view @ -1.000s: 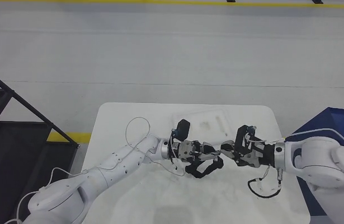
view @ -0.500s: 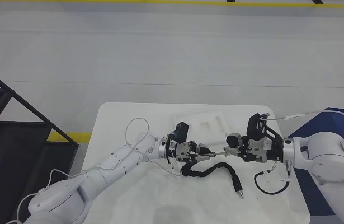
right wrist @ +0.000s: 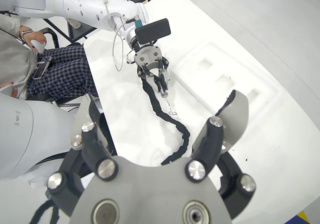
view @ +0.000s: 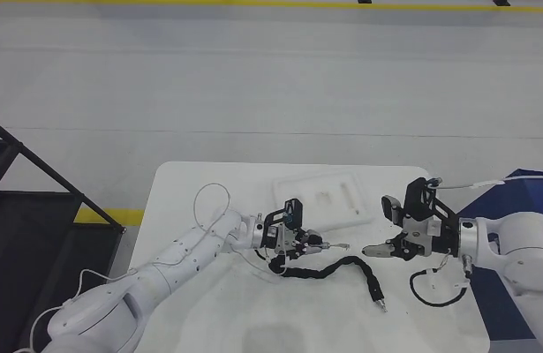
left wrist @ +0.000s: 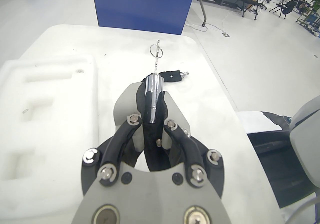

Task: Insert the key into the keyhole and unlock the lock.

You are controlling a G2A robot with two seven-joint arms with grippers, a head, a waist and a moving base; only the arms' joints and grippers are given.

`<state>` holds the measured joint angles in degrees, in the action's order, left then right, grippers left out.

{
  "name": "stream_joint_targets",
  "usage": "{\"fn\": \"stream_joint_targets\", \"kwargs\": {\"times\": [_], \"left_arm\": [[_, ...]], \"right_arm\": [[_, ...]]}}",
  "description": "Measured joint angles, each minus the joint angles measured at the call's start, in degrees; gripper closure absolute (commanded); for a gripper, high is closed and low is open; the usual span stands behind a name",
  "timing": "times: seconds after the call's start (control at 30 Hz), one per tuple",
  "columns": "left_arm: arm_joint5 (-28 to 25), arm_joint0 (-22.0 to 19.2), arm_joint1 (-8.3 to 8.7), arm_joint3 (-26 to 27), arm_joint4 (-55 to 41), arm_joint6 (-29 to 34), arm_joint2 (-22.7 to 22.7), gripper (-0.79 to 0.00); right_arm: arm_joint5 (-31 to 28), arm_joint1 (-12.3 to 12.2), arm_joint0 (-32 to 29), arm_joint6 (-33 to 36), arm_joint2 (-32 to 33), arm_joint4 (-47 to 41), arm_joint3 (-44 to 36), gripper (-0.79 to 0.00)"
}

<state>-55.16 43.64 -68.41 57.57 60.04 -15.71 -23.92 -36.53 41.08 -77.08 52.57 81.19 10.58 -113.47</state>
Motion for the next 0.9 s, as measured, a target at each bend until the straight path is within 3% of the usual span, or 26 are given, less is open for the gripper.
{"fn": "stream_joint_targets", "kwargs": {"times": [0.3, 0.5, 0.9], "left_arm": [[-2.86, 0.09, -0.86, -1.06, -3.85, 1.88, -1.53, -0.785], [-2.84, -1.44, 0.76, 2.94, -5.08, 0.48, -1.88, -0.785], [-2.84, -11.59, 12.35, 10.05, -15.17, 1.34, -0.12, -0.785]], "right_arm": [[-2.55, 0.57, 4.15, 0.56, -4.29, 0.39, 2.57, -0.785], [-10.78, 1.74, 10.24, -3.05, -9.16, 2.00, 7.28, -0.785], [-21.54, 6.61, 28.58, -14.57, -21.76, 13.32, 25.59, -0.785]]}}
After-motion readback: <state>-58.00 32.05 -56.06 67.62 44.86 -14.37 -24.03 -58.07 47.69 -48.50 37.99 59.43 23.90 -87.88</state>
